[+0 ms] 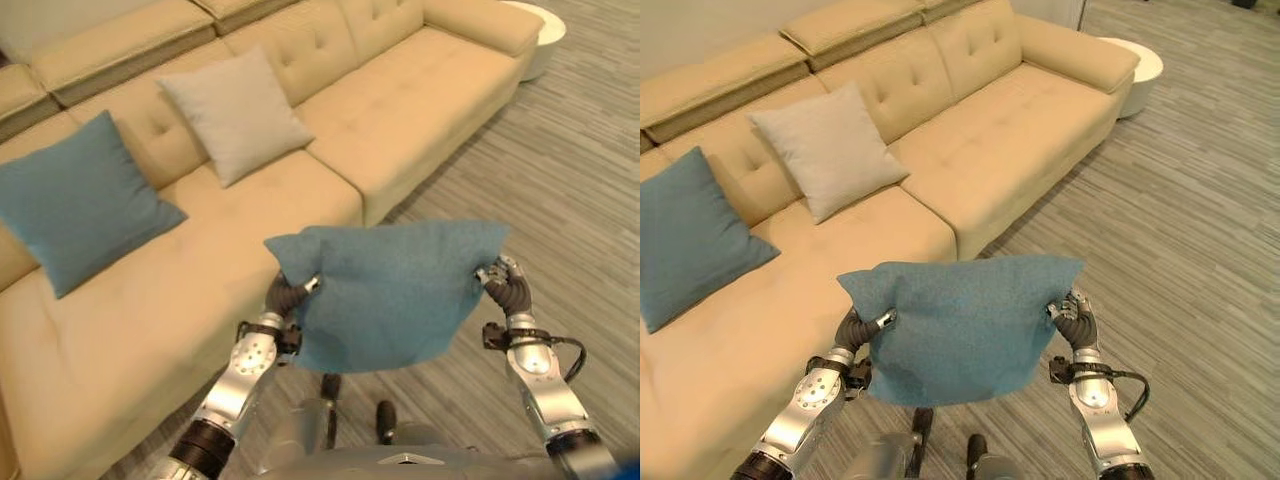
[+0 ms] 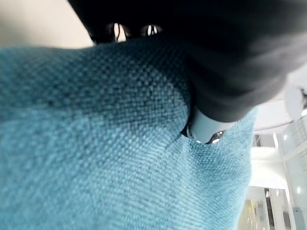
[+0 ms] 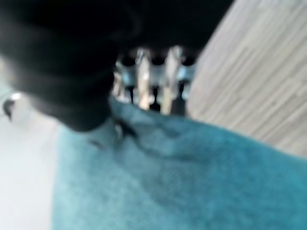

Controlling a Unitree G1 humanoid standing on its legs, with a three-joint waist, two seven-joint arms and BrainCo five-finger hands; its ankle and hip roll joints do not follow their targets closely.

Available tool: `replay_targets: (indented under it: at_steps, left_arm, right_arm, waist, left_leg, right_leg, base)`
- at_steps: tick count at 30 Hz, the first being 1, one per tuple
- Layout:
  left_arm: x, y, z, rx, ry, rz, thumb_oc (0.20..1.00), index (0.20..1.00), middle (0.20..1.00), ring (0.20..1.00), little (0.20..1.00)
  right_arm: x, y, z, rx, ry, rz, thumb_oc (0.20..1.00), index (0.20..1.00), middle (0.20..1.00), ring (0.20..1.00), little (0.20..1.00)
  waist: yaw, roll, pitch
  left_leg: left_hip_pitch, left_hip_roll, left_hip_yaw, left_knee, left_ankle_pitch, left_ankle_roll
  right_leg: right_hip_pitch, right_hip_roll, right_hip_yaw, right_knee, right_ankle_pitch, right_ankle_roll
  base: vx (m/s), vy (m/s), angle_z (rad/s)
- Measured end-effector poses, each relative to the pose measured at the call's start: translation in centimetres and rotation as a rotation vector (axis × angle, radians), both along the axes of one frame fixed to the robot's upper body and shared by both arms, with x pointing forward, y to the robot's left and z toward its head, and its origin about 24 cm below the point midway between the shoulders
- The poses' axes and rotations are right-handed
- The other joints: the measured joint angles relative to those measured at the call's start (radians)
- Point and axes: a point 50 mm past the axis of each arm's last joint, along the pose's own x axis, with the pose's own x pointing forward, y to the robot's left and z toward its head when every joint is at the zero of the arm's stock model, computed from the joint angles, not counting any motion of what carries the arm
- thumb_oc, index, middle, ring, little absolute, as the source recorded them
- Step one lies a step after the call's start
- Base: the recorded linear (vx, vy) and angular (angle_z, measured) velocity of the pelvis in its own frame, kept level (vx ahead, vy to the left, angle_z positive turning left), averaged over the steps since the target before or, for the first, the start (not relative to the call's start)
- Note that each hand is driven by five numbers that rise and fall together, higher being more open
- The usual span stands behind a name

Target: Pick up all the scattered cushions and arrange them neatly on the sofa.

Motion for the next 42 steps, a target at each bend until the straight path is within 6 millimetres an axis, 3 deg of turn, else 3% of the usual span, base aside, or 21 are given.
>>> replay_targets:
  at_steps: [2,5,7,9,11,13,15,18,19,21,23,26,27,29,30,33,36,37,38,41,42]
  left_arm:
    - [-0.2,-0.1,-0.4,0.006,0.024,-0.010,0.200,0.200,0.200,0.200,0.200]
    - [0.3,0.3,0.1,0.029,0.007,-0.018,0.200,0.200,0.200,0.200,0.200]
    - [0.7,1.1,0.5,0.042,-0.009,0.007,0.200,0.200,0.200,0.200,0.200]
    - [0.8,1.8,0.8,0.057,-0.017,0.023,0.200,0.200,0.200,0.200,0.200]
    - [0.8,2.6,1.0,0.066,-0.026,0.049,0.200,0.200,0.200,0.200,0.200]
    - [0.5,3.4,0.8,0.066,-0.017,0.082,0.200,0.200,0.200,0.200,0.200]
    - [0.5,3.9,0.9,0.069,-0.022,0.101,0.200,0.200,0.200,0.200,0.200]
    - [0.4,4.1,0.8,0.060,-0.017,0.118,0.200,0.200,0.200,0.200,0.200]
    - [0.1,4.0,0.5,0.055,-0.005,0.115,0.200,0.200,0.200,0.200,0.200]
    - [-0.5,3.5,-0.2,0.039,0.021,0.106,0.200,0.200,0.200,0.200,0.200]
    - [-1.2,2.6,-0.9,0.004,0.049,0.107,0.200,0.200,0.200,0.200,0.200]
    - [-1.0,1.8,-0.9,-0.025,0.047,0.097,0.200,0.200,0.200,0.200,0.200]
    - [-0.6,0.9,-0.9,-0.039,0.047,0.073,0.200,0.200,0.200,0.200,0.200]
    - [-0.6,0.5,-0.9,-0.063,0.050,0.061,0.200,0.200,0.200,0.200,0.200]
    - [-0.4,0.5,-0.7,-0.057,0.042,0.054,0.200,0.200,0.200,0.200,0.200]
    - [0.0,0.2,-0.3,-0.057,0.024,0.040,0.200,0.200,0.200,0.200,0.200]
    - [0.0,0.1,-0.3,-0.059,0.027,0.030,0.200,0.200,0.200,0.200,0.200]
    - [0.0,0.1,-0.3,-0.059,0.027,0.030,0.200,0.200,0.200,0.200,0.200]
    - [-0.6,0.8,-0.8,-0.050,0.049,0.050,0.200,0.200,0.200,0.200,0.200]
    - [-1.6,1.6,-1.6,-0.033,0.087,0.068,0.200,0.200,0.200,0.200,0.200]
    - [-1.3,1.4,-1.4,-0.036,0.081,0.065,0.200,0.200,0.200,0.200,0.200]
  right_arm:
    - [-0.2,0.0,-0.2,0.000,0.010,-0.001,0.200,0.200,0.200,0.200,0.200]
    - [-0.1,0.3,0.2,0.013,-0.008,0.008,0.200,0.200,0.200,0.200,0.200]
    - [0.7,1.3,0.6,0.022,-0.023,0.049,0.200,0.200,0.200,0.200,0.200]
    - [0.3,1.3,0.2,0.022,-0.005,0.054,0.200,0.200,0.200,0.200,0.200]
    - [0.4,1.9,0.1,0.033,-0.001,0.079,0.200,0.200,0.200,0.200,0.200]
    - [0.4,2.6,-0.1,0.040,0.012,0.112,0.200,0.200,0.200,0.200,0.200]
    - [0.3,2.9,-0.3,0.042,0.022,0.125,0.200,0.200,0.200,0.200,0.200]
    - [0.3,2.9,-0.3,0.041,0.022,0.128,0.200,0.200,0.200,0.200,0.200]
    - [0.2,2.8,-0.4,0.042,0.029,0.126,0.200,0.200,0.200,0.200,0.200]
    - [0.0,2.6,-0.6,0.040,0.036,0.115,0.200,0.200,0.200,0.200,0.200]
    - [0.0,2.3,-0.6,0.036,0.040,0.106,0.200,0.200,0.200,0.200,0.200]
    - [0.2,1.7,-0.3,0.030,0.029,0.085,0.200,0.200,0.200,0.200,0.200]
    - [0.0,1.1,-0.4,0.027,0.032,0.058,0.200,0.200,0.200,0.200,0.200]
    - [0.1,0.5,0.0,0.009,0.021,0.047,0.200,0.200,0.200,0.200,0.200]
    - [0.4,0.4,0.4,-0.005,0.008,0.051,0.200,0.200,0.200,0.200,0.200]
    - [0.4,0.2,0.7,-0.002,-0.009,0.031,0.200,0.200,0.200,0.200,0.200]
    - [0.6,0.1,0.5,-0.006,-0.004,0.015,0.200,0.200,0.200,0.200,0.200]
    - [0.6,0.1,0.5,-0.006,-0.004,0.015,0.200,0.200,0.200,0.200,0.200]
    - [0.7,0.7,0.3,-0.001,0.004,0.035,0.200,0.200,0.200,0.200,0.200]
    - [0.1,1.1,-0.2,0.001,0.031,0.060,0.200,0.200,0.200,0.200,0.200]
    - [0.2,1.2,-0.1,0.000,0.028,0.072,0.200,0.200,0.200,0.200,0.200]
  waist:
    - [-0.035,0.026,-0.009]
    - [-0.063,-0.003,-0.018]
    - [-0.024,0.000,-0.011]
    - [-0.025,0.010,-0.005]
    - [-0.014,0.018,0.002]
    - [0.004,0.028,0.008]
    - [0.000,0.021,0.012]
    - [0.001,0.009,0.010]
    - [-0.019,-0.013,0.004]
    - [-0.031,-0.018,0.003]
    - [-0.030,0.008,-0.011]
    - [-0.034,0.016,-0.014]
    - [-0.044,0.003,-0.012]
    - [-0.015,-0.003,-0.014]
    - [-0.013,-0.011,-0.009]
    - [-0.020,-0.020,0.007]
    - [0.004,-0.023,0.020]
    - [0.004,-0.023,0.020]
    - [0.043,0.002,0.032]
    - [0.034,0.013,0.023]
    - [0.028,0.044,0.020]
  left_leg:
    - [0.099,0.031,0.009,-0.050,0.024,0.032]
    - [0.144,-0.026,0.110,-0.071,0.018,0.086]
    - [0.163,-0.021,0.198,-0.066,-0.009,0.119]
    - [0.196,-0.023,0.216,-0.068,-0.023,0.119]
    - [0.218,-0.016,0.249,-0.073,-0.047,0.140]
    - [0.247,0.000,0.298,-0.091,-0.061,0.127]
    - [0.265,0.003,0.303,-0.102,-0.086,0.111]
    - [0.272,0.012,0.323,-0.107,-0.101,0.095]
    - [0.284,0.006,0.315,-0.110,-0.097,0.092]
    - [0.319,0.015,0.289,-0.120,-0.113,0.067]
    - [0.340,0.067,0.272,-0.125,-0.122,0.034]
    - [0.331,0.115,0.235,-0.089,-0.113,0.012]
    - [0.260,0.124,0.224,0.065,-0.136,-0.025]
    - [0.170,0.139,0.213,0.286,-0.134,-0.027]
    - [0.076,0.136,0.181,0.443,-0.148,-0.031]
    - [0.004,0.103,0.211,0.219,-0.155,-0.026]
    - [-0.049,0.070,0.241,0.023,-0.081,-0.031]
    - [-0.049,0.070,0.241,0.023,-0.081,-0.031]
    - [-0.067,0.056,0.228,-0.002,-0.020,-0.010]
    - [0.050,0.025,0.215,-0.049,0.003,0.030]
    - [0.099,0.036,0.214,-0.050,0.006,0.103]
  right_leg:
    - [0.040,0.032,0.047,0.027,-0.054,0.021]
    - [0.000,-0.052,0.072,0.149,-0.146,0.088]
    - [-0.092,-0.064,0.076,0.319,-0.166,0.158]
    - [-0.121,-0.083,0.048,0.411,-0.174,0.189]
    - [-0.176,-0.153,-0.031,0.474,-0.165,0.205]
    - [-0.195,-0.216,-0.145,0.357,-0.140,0.192]
    - [-0.206,-0.232,-0.178,0.242,-0.067,0.200]
    - [-0.243,-0.228,-0.248,0.090,0.055,0.206]
    - [-0.227,-0.221,-0.259,-0.011,0.132,0.190]
    - [-0.179,-0.204,-0.250,-0.059,0.246,0.152]
    - [-0.134,-0.148,-0.268,-0.099,0.241,0.117]
    - [-0.094,-0.105,-0.308,-0.130,0.215,0.080]
    - [-0.071,-0.106,-0.327,-0.134,0.200,0.051]
    - [-0.051,-0.087,-0.319,-0.135,0.171,0.022]
    - [-0.029,-0.076,-0.320,-0.151,0.147,-0.013]
    - [0.023,-0.059,-0.343,-0.188,0.121,-0.012]
    - [0.058,-0.026,-0.340,-0.199,0.095,-0.007]
    - [0.058,-0.026,-0.340,-0.199,0.095,-0.007]
    - [0.109,0.022,-0.291,-0.199,0.055,0.009]
    - [0.196,0.026,-0.267,-0.182,-0.009,0.020]
    - [0.115,0.017,-0.240,0.062,-0.114,0.067]
  base:
    - [0.24,0.173,-0.88]
    - [0.18,0.178,-0.86]
    - [0.09,0.106,-1.01]
    - [0.13,0.051,-0.62]
    - [0.17,-0.007,-0.57]
    - [0.22,-0.052,-0.72]
    - [0.27,-0.102,-0.42]
    - [0.19,-0.121,-0.16]
    - [0.25,-0.190,0.29]
    - [0.25,-0.204,0.32]
    - [0.18,-0.179,0.12]
    - [0.20,-0.276,0.32]
    - [0.07,-0.106,0.49]
    - [0.18,-0.124,0.05]
    - [0.29,-0.081,-0.14]
    - [0.28,-0.031,0.14]
    - [0.22,0.008,-0.02]
    - [0.46,0.097,-0.71]
    - [0.49,0.121,-0.78]
    - [0.36,0.139,-0.54]
    - [0.30,0.182,-0.51]
